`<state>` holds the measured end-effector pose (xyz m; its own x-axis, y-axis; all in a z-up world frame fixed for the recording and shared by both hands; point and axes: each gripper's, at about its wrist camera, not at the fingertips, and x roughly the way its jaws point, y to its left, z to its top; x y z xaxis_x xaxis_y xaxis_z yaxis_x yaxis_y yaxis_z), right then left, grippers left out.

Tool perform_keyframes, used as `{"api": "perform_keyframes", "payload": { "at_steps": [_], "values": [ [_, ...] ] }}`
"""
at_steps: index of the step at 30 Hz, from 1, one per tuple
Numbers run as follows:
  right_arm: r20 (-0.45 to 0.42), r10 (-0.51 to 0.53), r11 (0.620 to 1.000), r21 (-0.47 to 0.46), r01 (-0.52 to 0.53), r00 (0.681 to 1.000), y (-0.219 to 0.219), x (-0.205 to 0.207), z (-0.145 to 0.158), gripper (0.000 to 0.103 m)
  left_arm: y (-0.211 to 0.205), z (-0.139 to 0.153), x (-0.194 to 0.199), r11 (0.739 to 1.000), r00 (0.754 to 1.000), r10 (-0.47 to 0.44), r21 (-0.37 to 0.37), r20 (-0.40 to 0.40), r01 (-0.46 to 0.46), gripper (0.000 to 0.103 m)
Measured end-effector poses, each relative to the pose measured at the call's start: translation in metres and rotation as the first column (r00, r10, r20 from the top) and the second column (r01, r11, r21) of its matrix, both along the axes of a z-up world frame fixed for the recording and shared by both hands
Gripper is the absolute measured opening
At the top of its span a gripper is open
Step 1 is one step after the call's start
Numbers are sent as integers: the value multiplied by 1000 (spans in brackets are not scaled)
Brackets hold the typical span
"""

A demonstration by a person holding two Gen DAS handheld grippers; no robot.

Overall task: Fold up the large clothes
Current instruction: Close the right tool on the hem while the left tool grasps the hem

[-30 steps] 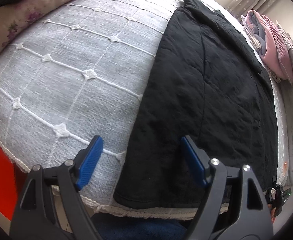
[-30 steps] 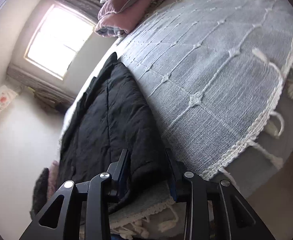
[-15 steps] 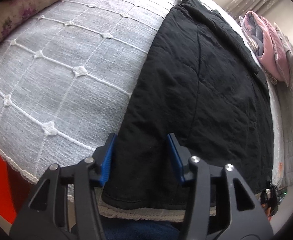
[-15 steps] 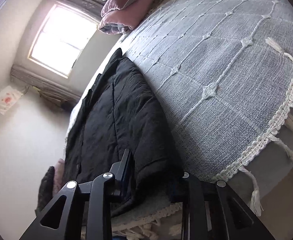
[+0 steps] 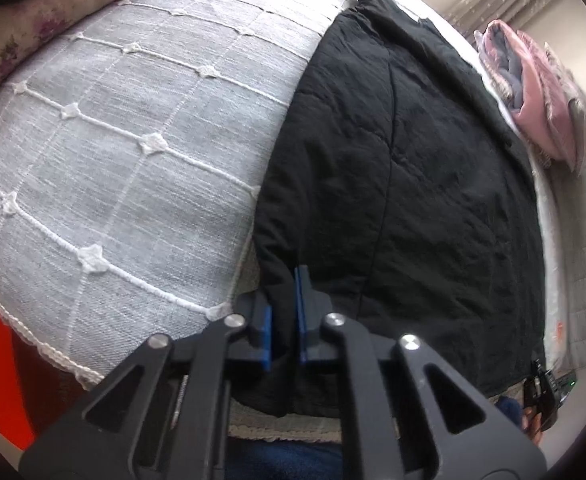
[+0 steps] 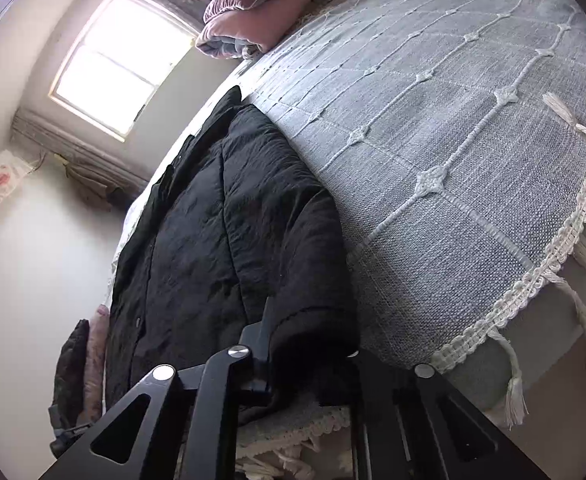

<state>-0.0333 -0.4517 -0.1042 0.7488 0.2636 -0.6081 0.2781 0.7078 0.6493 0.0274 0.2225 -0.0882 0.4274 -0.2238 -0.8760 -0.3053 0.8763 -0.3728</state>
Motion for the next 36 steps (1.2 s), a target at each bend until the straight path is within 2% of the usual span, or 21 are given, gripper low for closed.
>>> {"api": "perform_keyframes", "payload": {
  "at_steps": [1,5,6,9,13,16,20,22,24,25,29,33,36],
  "values": [
    [9,-1,1000,-2,1,1000,1,-2,3,8,2,1,-2,1000,1000,8,-16,10,-8,8],
    [108,-15,987,161,-2,994,-8,-14,14,8,8,7,-10,998,998,25,-51,53,-22,7],
    [118,-11,985,170,-10,993,-8,-14,17,8,7,8,-11,999,998,23,-49,57,-20,7],
    [132,9,987,157,-30,991,-5,-11,25,8,9,4,-8,997,999,22,-73,43,-18,8],
    [63,-1,994,111,-6,998,-1,-9,13,12,18,-7,-6,987,999,44,-158,17,-41,11],
    [55,-18,991,135,10,998,-4,-14,6,13,16,-10,-5,985,999,33,-172,8,-31,16],
    [37,-30,990,142,24,999,-5,-14,3,14,15,-12,-4,983,1000,29,-181,-2,-29,17],
    [25,-32,988,154,28,999,-5,-12,-1,18,15,-13,-3,981,999,32,-190,-6,-32,17],
    [7,-27,981,192,25,1000,-6,-10,-8,18,16,-12,-4,983,999,38,-177,-4,-38,13],
    [8,-28,979,204,26,1000,-7,-10,-10,14,15,-10,-5,984,999,42,-172,4,-41,10],
    [61,-20,989,148,11,998,-2,-16,7,9,16,-2,-12,986,998,49,-161,50,-40,7],
    [110,-29,984,176,10,994,-1,-20,23,8,22,7,-21,983,994,62,-178,95,-44,7],
    [153,2,991,135,-22,988,4,-24,46,7,21,20,-25,990,991,62,-133,122,-45,6]
  ]
}}
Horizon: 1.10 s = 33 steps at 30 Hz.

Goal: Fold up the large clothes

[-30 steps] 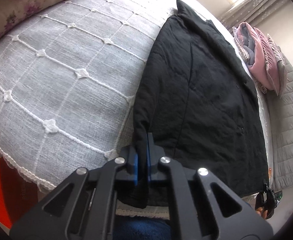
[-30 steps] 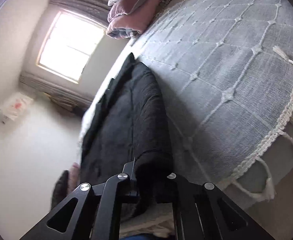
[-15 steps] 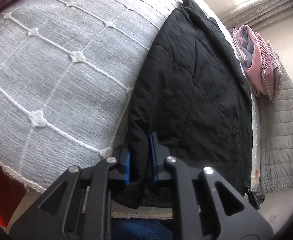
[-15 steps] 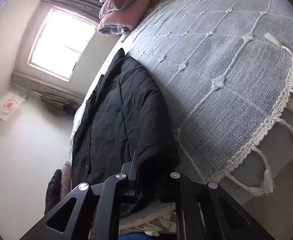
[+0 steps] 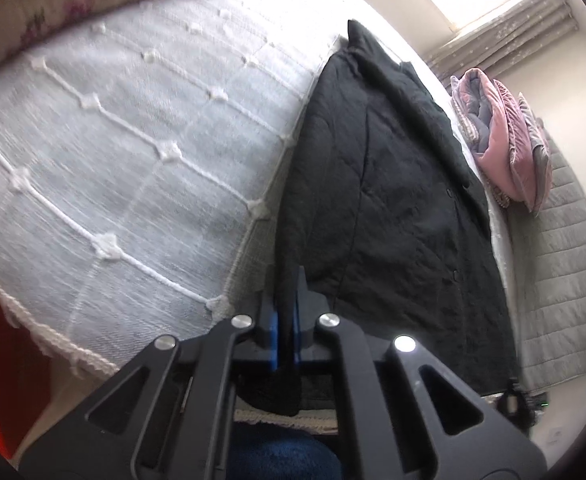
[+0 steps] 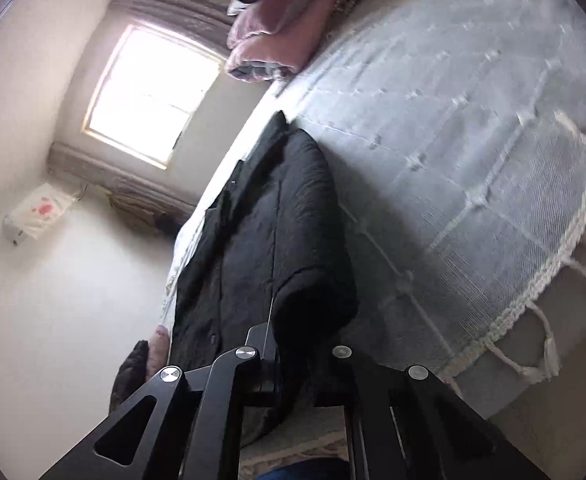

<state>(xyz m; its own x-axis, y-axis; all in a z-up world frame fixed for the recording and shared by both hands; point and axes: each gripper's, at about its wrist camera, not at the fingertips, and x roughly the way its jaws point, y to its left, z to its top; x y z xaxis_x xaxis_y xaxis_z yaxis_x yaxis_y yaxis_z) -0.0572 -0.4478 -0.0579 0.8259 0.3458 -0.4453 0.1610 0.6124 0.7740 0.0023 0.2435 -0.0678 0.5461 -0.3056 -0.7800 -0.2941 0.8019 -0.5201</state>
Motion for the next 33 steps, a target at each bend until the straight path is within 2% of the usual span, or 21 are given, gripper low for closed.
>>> {"api": "perform_keyframes", "payload": {
  "at_steps": [4,9,12,15,17,20,22,23,25,29,31,33],
  "values": [
    [38,30,999,-34,-29,999,6,-6,27,7,-4,29,-13,999,999,6,42,46,-8,6],
    [97,39,998,-48,-34,995,8,-27,48,6,4,72,-38,1000,994,4,-4,107,-3,5],
    [151,32,999,-34,-28,988,2,-50,66,6,6,108,-67,998,987,-25,-51,160,34,5],
    [255,11,999,-38,-1,967,-2,-79,101,6,6,143,-95,995,971,-57,-71,234,76,5],
    [369,2,999,-33,11,930,0,-105,132,6,7,172,-112,993,949,-67,-74,307,94,5],
    [477,20,998,-66,14,879,6,-127,172,6,16,200,-122,994,920,-54,-71,389,88,5],
    [523,39,996,-88,8,852,12,-130,191,6,20,200,-109,996,918,-39,-63,395,69,6],
    [526,42,995,-100,12,850,14,-128,196,6,19,196,-101,996,923,-30,-67,383,60,6],
    [500,31,993,-114,30,866,16,-115,194,6,22,185,-80,995,933,-22,-80,358,54,6],
    [429,-26,999,-33,44,903,9,-70,166,6,27,168,-14,990,950,-19,-127,311,62,6],
    [418,-26,999,-30,42,908,8,-58,157,6,23,168,13,991,956,-9,-122,293,47,6],
    [409,-26,999,-13,35,912,9,-32,155,6,19,164,56,992,964,5,-123,268,29,6]
  ]
}}
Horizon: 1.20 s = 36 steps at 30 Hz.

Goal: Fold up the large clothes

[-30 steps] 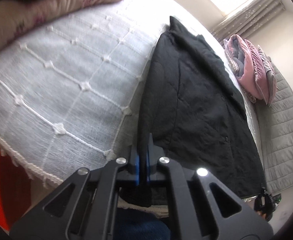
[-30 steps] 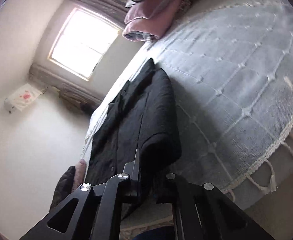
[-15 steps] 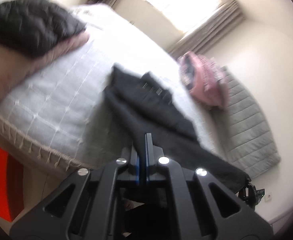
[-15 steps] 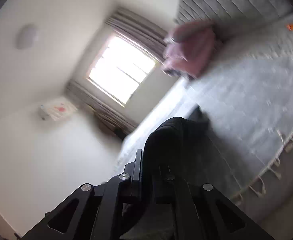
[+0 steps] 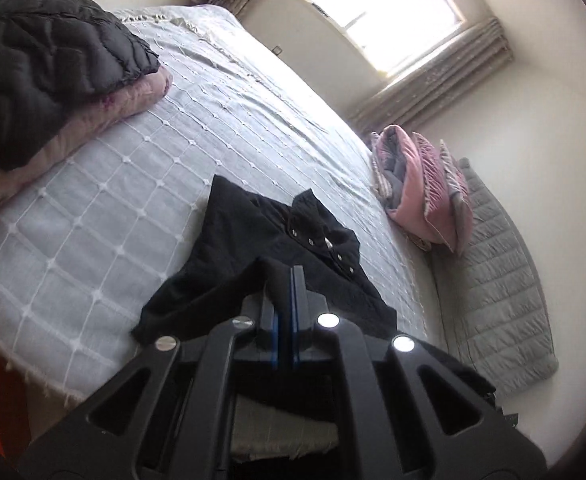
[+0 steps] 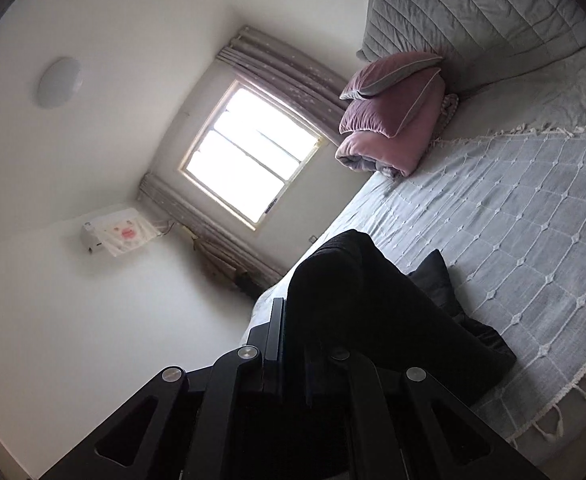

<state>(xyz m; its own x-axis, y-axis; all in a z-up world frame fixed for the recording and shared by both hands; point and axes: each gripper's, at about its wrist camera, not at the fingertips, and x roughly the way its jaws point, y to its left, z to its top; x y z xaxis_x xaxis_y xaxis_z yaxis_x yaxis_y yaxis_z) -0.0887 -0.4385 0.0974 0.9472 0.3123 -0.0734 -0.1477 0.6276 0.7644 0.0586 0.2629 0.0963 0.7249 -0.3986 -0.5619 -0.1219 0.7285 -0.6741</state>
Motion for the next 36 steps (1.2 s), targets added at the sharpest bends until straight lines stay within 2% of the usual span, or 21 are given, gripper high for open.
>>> {"api": "perform_keyframes", "payload": {
  "at_steps": [3,4,6,7,9,11,13,14,15,16,18,21,23,27,30,31,32,33,34,35,36],
  "values": [
    [-33,-3,1000,24,4,999,-6,49,0,6,-9,-5,53,999,1000,11,32,-24,-10,6],
    [-46,0,999,33,2,999,-9,68,-1,7,-16,-12,79,997,999,-9,73,-33,11,7],
    [-105,-27,1000,-7,26,994,-12,112,-6,9,-27,-33,115,988,995,-45,146,-89,57,10],
    [-155,-49,998,-41,43,987,-13,133,-14,11,-31,-54,136,982,985,-70,161,-156,95,11],
    [-297,-72,995,-85,48,952,-16,177,-45,17,-28,-91,160,987,963,-94,105,-254,124,19],
    [-454,-45,997,-81,9,890,-19,214,-91,24,-16,-122,175,991,940,-123,14,-318,134,31],
    [-527,-18,999,-45,-7,850,-27,230,-122,32,6,-141,184,991,924,-130,-84,-360,107,31],
    [-538,-8,1000,-25,-7,843,-31,232,-131,37,23,-145,183,992,924,-94,-111,-371,56,32],
    [-542,-6,1000,-7,3,840,-37,231,-136,53,31,-141,181,995,927,-58,-98,-370,23,34],
    [-541,-20,1000,-7,19,841,-43,228,-136,58,44,-135,175,998,933,2,-51,-360,-22,39],
    [-509,-62,998,-42,48,859,-51,217,-127,61,56,-127,166,998,943,54,-9,-328,-60,46],
    [-450,-163,985,-127,118,878,-63,204,-112,73,54,-130,158,999,950,37,-11,-311,-43,48],
    [-437,-204,974,-183,135,876,-67,209,-103,74,38,-137,159,1000,953,1,13,-302,3,49],
    [-485,-109,969,-247,-17,868,-50,246,-116,74,1,-152,176,992,941,-98,49,-325,120,50],
    [-517,-140,939,-340,-52,844,-43,270,-122,74,-18,-151,187,983,942,-128,88,-309,162,50],
    [-518,-136,930,-361,-71,844,-39,279,-122,73,-26,-149,190,975,943,-129,133,-308,178,41],
    [-522,-130,926,-368,-85,843,-37,281,-121,72,-33,-146,193,964,941,-130,184,-313,194,15],
    [-523,-126,919,-381,-99,843,-33,284,-120,55,-41,-144,197,953,936,-125,224,-328,206,9],
    [-518,-124,912,-395,-109,846,-28,284,-120,19,-47,-140,197,945,939,-107,261,-327,199,8],
    [-519,-141,896,-428,-114,843,-22,285,-118,6,-51,-136,194,938,945,-94,292,-312,189,7],
    [-518,-158,889,-445,-107,841,-20,283,-115,6,-52,-131,192,931,950,-88,314,-300,185,7]
  ]
}}
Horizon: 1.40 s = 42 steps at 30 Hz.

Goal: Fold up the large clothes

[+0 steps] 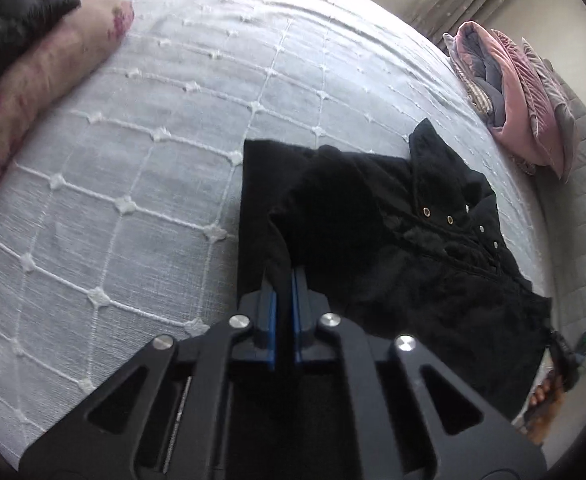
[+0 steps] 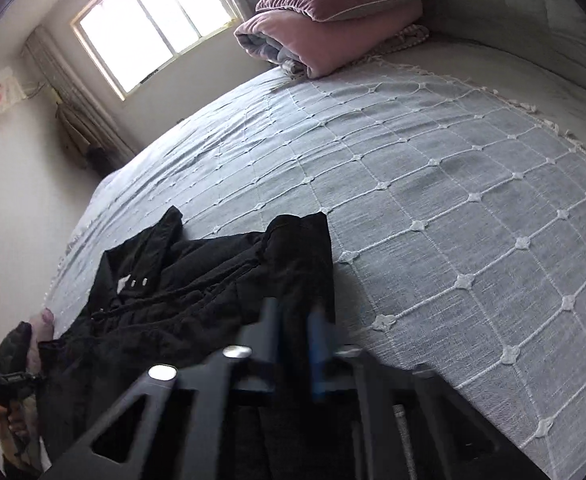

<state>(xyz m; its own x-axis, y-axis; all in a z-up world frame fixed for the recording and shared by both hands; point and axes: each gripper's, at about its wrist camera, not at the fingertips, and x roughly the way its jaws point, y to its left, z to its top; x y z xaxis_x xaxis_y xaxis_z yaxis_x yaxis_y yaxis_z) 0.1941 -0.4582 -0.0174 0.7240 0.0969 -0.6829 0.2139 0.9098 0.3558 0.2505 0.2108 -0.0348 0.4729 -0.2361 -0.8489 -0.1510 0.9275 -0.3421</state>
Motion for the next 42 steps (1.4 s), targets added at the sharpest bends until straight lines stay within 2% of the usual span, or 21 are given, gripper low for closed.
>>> {"api": "perform_keyframes", "payload": {
  "at_steps": [2,4,7,11,14,18,20,22,26,28,30,31,33,35,36,37,40,42],
  "values": [
    [39,3,1000,-29,-1,999,7,-6,8,6,-5,18,-5,999,999,3,37,51,-5,6],
    [70,8,999,-52,-5,998,13,-8,23,5,0,36,-4,999,995,22,22,94,-24,6],
    [122,45,999,-14,-43,991,12,-2,50,5,6,63,13,998,990,56,-22,132,-54,6],
    [175,68,997,27,-74,982,11,36,83,5,6,92,54,996,981,88,-47,170,-81,6],
    [202,65,996,48,-77,977,8,65,103,5,2,104,90,993,972,114,-28,205,-111,6],
    [224,12,996,80,-31,974,-1,109,116,5,-5,84,146,987,971,146,32,191,-155,6],
    [198,-29,995,96,10,980,-3,138,105,5,-16,54,174,979,978,158,108,134,-172,6],
    [125,-74,991,119,59,989,-3,167,78,5,-23,16,192,972,982,176,150,62,-183,6],
    [-38,-171,961,215,175,984,-13,198,1,5,-17,-46,205,966,971,237,119,-39,-231,5],
    [-78,-205,955,201,217,976,-16,204,-26,5,-19,-57,206,963,969,245,127,-40,-238,6],
    [-119,-229,952,178,248,966,-15,209,-55,5,-27,-59,204,957,971,239,172,-6,-234,6],
    [-106,-239,951,177,255,965,-13,208,-66,5,-30,-59,204,953,971,238,190,8,-235,6],
    [-81,-255,953,151,264,964,-10,207,-63,6,-33,-57,203,950,971,239,205,20,-238,6],
    [-99,-247,958,122,258,964,-7,210,-62,6,-31,-53,200,954,972,234,188,25,-234,6],
    [-110,-239,960,125,252,965,-7,211,-62,8,-27,-49,198,959,971,236,152,26,-237,6],
    [-120,-230,962,125,244,966,-7,212,-60,13,-18,-42,192,966,969,243,83,30,-245,6],
    [-184,-193,975,78,210,964,-5,209,-46,19,12,-7,167,953,952,296,-89,80,-289,7],
    [-149,-206,977,17,211,967,-2,189,-23,22,25,18,148,948,943,313,-92,115,-304,7]
  ]
}}
